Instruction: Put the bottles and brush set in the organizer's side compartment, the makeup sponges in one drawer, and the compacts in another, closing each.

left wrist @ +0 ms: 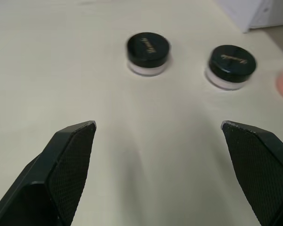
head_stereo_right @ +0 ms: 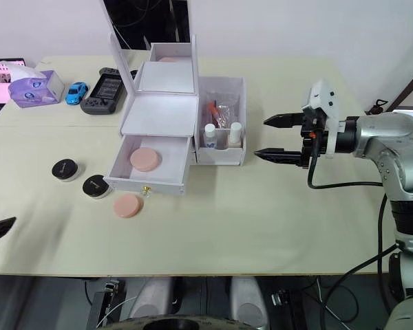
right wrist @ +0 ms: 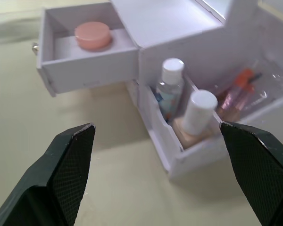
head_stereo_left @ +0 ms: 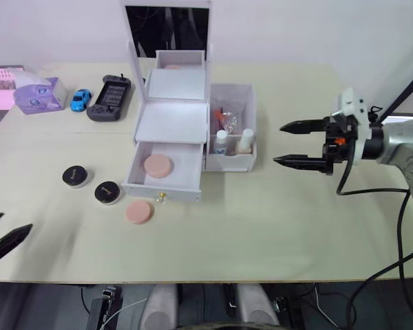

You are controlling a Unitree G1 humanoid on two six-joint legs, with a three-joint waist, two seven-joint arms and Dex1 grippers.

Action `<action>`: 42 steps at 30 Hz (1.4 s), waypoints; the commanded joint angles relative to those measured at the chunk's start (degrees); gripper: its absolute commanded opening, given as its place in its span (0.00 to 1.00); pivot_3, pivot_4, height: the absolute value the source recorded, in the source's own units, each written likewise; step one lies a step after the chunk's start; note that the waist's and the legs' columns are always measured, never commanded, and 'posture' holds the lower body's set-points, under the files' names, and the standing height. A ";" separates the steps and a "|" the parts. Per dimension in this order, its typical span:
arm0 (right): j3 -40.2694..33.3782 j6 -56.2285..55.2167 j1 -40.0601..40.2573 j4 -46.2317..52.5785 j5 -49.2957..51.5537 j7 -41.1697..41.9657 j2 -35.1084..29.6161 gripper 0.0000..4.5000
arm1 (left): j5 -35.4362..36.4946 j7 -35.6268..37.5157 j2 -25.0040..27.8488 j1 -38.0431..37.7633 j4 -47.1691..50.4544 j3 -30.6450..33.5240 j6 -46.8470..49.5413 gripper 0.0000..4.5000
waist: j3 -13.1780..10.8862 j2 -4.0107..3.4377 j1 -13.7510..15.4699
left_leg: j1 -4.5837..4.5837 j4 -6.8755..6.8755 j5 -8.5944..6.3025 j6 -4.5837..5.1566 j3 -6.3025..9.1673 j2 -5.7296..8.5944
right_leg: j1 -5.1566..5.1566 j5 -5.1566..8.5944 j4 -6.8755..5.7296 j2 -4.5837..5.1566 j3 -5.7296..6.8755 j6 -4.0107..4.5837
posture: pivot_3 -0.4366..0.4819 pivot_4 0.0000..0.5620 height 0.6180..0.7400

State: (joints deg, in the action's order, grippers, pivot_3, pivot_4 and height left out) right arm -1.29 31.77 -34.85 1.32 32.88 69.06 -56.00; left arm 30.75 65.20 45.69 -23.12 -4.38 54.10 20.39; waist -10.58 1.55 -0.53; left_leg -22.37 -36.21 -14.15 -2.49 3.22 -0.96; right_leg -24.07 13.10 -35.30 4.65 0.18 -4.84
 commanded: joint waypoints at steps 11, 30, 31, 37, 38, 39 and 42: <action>-1.16 4.81 -2.98 3.91 2.95 2.25 1.44 1.00 | 5.19 1.91 -3.58 -6.06 13.94 -0.77 -2.06 0.99 | 0.00 -0.02 -0.60 | 0.00 0.09 0.00 0.00 -0.12 -0.04 | -0.06 -0.02 -0.03 -0.03 -0.06 0.02 | 0.48 0.27 1.00; 2.96 14.53 -9.60 17.60 5.82 -1.93 6.16 1.00 | -7.45 -29.36 -16.05 -1.97 38.72 -35.27 9.15 0.99 | 0.08 0.04 -0.12 | 0.02 -0.03 0.01 0.02 0.00 -0.01 | 0.06 -0.04 -0.10 -0.11 -0.03 0.03 | 0.48 0.27 1.00; 2.67 15.08 -9.56 18.16 6.24 -2.12 6.06 1.00 | -8.28 -30.86 -16.37 -0.59 38.70 -36.87 9.89 0.99 | 0.08 0.01 -0.11 | 0.03 -0.04 0.01 0.02 0.00 -0.01 | 0.07 -0.04 -0.10 -0.12 -0.03 0.03 | 0.48 0.27 1.00; 1.73 16.45 -9.13 19.70 6.83 -3.49 5.26 1.00 | -12.60 -36.72 -17.53 4.93 35.83 -42.23 10.66 0.99 | 0.09 0.02 -0.15 | 0.07 -0.04 0.01 0.02 0.03 0.00 | 0.12 -0.05 -0.12 -0.13 -0.03 0.03 | 0.48 0.27 1.00; 1.56 16.46 -8.75 20.21 6.86 -3.62 4.93 1.00 | -12.95 -37.78 -18.14 5.98 36.23 -43.93 11.53 0.99 | 0.09 0.02 -0.13 | 0.08 -0.03 0.01 0.02 0.03 0.00 | 0.12 -0.05 -0.12 -0.13 -0.03 0.03 | 0.48 0.27 1.00; 1.42 16.53 -8.43 20.70 7.01 -3.81 4.71 1.00 | -13.28 -38.70 -18.63 6.71 36.65 -45.25 12.28 0.99 | 0.09 0.02 -0.11 | 0.08 -0.03 0.01 0.02 0.03 0.00 | 0.12 -0.05 -0.12 -0.13 -0.03 0.03 | 0.48 0.27 1.00; 1.29 16.72 -8.15 21.31 7.18 -4.24 4.47 1.00 | -13.39 -40.07 -19.23 8.09 37.23 -46.52 14.16 0.99 | 0.10 0.02 -0.03 | 0.08 -0.04 0.01 0.02 0.03 0.00 | 0.16 -0.05 -0.11 -0.13 -0.03 0.03 | 0.48 0.27 1.00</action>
State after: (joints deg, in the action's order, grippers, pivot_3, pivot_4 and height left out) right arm 1.94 48.51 -42.65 21.09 39.18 65.13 -50.63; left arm 17.50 25.76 26.62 -15.07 31.47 8.37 33.51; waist -10.49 1.56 -0.57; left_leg -22.29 -36.25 -14.14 -2.47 3.26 -0.96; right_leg -23.90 13.05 -35.41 4.52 0.15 -4.81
